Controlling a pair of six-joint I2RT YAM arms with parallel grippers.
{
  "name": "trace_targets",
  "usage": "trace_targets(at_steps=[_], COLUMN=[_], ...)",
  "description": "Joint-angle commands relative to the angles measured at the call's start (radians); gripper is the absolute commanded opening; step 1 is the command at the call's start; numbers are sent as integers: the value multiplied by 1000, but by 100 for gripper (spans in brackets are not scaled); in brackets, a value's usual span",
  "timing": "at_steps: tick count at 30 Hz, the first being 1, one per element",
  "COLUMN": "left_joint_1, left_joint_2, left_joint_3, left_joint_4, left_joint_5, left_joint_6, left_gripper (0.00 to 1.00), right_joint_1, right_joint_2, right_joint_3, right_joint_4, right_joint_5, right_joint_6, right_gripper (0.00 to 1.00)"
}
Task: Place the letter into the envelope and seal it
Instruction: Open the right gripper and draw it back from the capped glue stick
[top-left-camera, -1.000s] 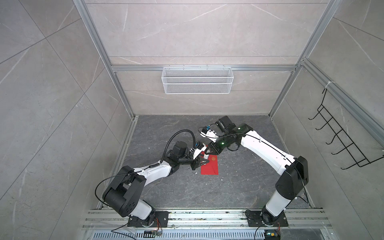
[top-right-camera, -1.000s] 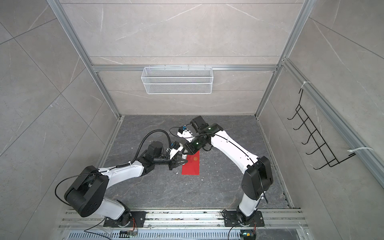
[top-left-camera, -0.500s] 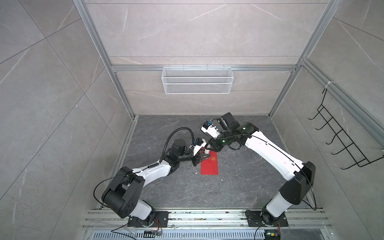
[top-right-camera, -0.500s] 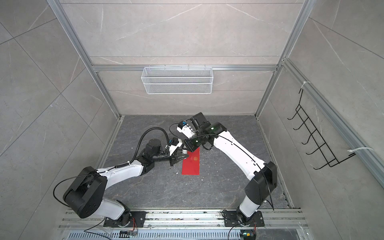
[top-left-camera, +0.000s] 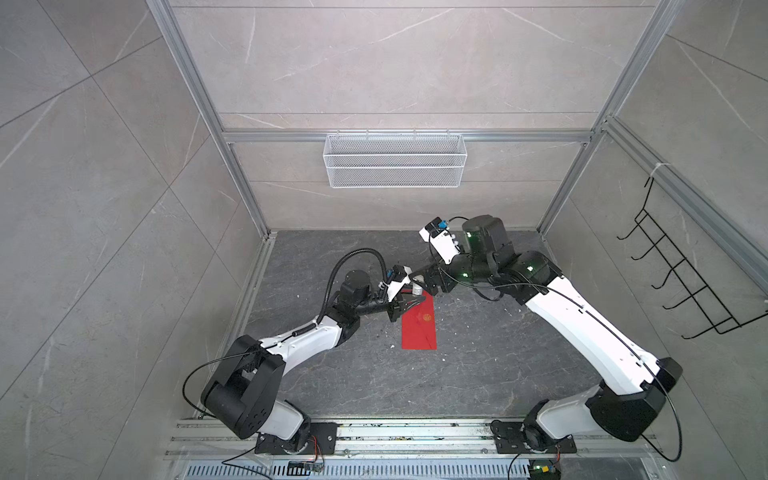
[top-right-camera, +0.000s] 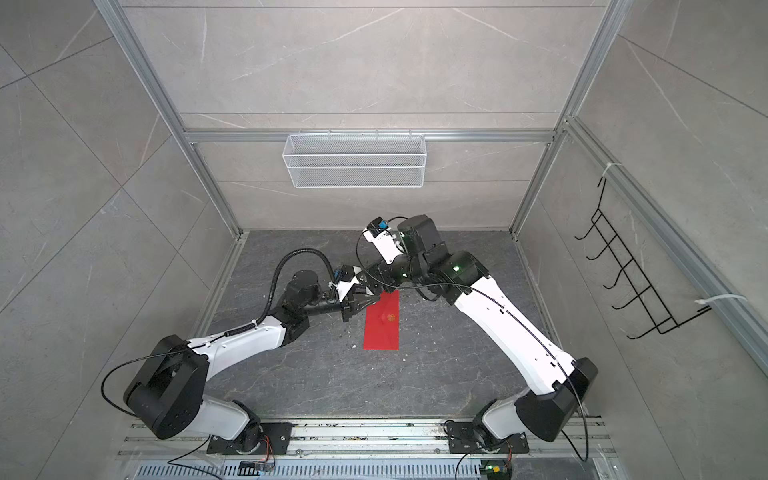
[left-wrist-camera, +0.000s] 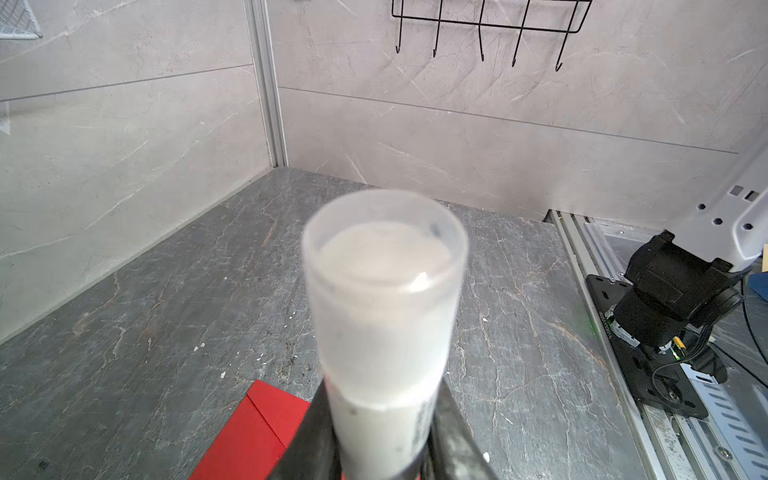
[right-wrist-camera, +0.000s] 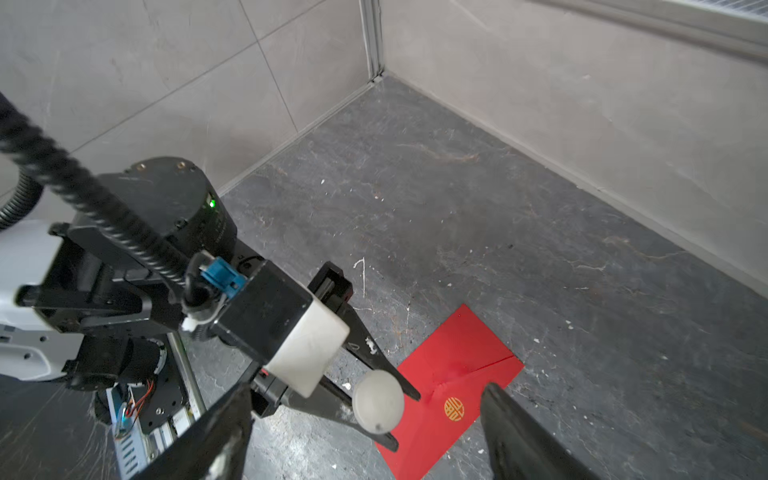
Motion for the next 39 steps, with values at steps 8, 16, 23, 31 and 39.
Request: trace_targets(at_steps=[8, 16, 23, 31, 39], left_joint_1=[-1, 0, 0, 0, 2], left_joint_2=[3, -3, -3, -6, 0], left_joint_3=[38, 24, 19, 21, 21], left_joint_4=[65, 118, 146, 147, 146], left_joint_5=[30, 3, -7, -7, -7], left_joint_6=[-13, -49, -68, -68, -71], left_gripper=[0, 0, 0, 0, 0], right_joint_1=[-57, -143, -163, -164, -163], right_joint_2=[-134, -129, -105, -60, -13], right_joint_3=[-172, -215, -228, -213, -159], right_joint_4=[188, 189, 170, 158, 164], right_joint_5=[114, 71, 14, -52, -148], right_joint_6=[78, 145, 151, 156, 166], right_gripper=[99, 99, 99, 99, 99])
